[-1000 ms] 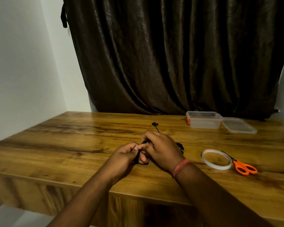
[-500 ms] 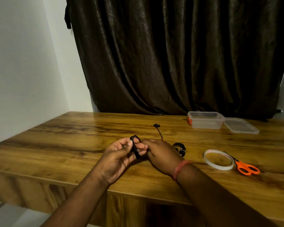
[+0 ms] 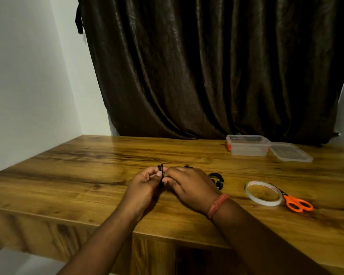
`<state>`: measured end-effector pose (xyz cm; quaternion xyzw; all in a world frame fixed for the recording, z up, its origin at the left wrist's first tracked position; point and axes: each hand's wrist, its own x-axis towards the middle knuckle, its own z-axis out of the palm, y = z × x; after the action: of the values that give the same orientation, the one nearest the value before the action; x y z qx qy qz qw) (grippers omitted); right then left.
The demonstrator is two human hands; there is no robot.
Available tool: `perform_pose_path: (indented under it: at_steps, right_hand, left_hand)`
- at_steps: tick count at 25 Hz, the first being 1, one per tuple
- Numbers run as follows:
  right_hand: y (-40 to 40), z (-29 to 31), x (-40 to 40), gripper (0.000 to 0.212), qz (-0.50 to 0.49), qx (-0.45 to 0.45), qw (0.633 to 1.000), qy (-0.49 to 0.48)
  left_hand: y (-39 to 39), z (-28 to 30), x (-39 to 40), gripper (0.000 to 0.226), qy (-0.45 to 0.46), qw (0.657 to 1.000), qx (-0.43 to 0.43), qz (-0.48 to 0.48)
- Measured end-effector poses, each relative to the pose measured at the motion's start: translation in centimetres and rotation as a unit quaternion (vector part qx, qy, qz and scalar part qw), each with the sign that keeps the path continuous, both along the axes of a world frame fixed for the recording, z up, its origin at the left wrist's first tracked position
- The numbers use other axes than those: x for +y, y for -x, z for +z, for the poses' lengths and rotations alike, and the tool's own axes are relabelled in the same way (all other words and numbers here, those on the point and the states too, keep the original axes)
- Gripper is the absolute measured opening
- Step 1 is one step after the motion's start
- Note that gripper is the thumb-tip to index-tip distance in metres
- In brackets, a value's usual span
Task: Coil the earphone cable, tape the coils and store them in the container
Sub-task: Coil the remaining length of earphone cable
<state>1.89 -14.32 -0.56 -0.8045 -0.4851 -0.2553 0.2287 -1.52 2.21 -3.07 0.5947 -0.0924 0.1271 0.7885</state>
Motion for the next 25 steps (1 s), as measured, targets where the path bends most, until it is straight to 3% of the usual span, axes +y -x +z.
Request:
perform_pose_path:
  at_steps: [2,6,11,14,20,25]
  right_hand:
    - [-0.3,0.1,-0.2,0.024,-0.019,0.002,0.999,-0.033]
    - [-0.4,0.3,-0.3,0.022,-0.048,0.0,0.996,-0.069]
    - [-0.6,0.3,-0.3,0.02,-0.075,0.035,0.991,-0.104]
    - [-1.1,-0.2,-0.2,0.015,-0.082,0.082,0.991,-0.073]
    - [-0.4,-0.8,0.4,0.017,-0.031,0.1,0.991,0.084]
    - [0.3,-0.4,0.3,0.019,0.013,0.031,0.997,0.069]
  left_hand:
    - [0.1,-0.3,-0.5,0.033,-0.046,0.999,-0.008,-0.026]
    - [0.4,-0.5,-0.4,0.025,-0.096,0.992,0.006,-0.083]
    - [1.4,0.5,-0.2,0.024,-0.064,0.984,0.02,-0.166]
    - [1.9,0.8,0.3,0.023,-0.004,0.979,0.015,-0.201]
    - [1.3,1.0,1.4,0.029,0.174,0.979,-0.037,-0.104]
    - [0.8,1.0,1.2,0.025,0.129,0.992,-0.015,0.008]
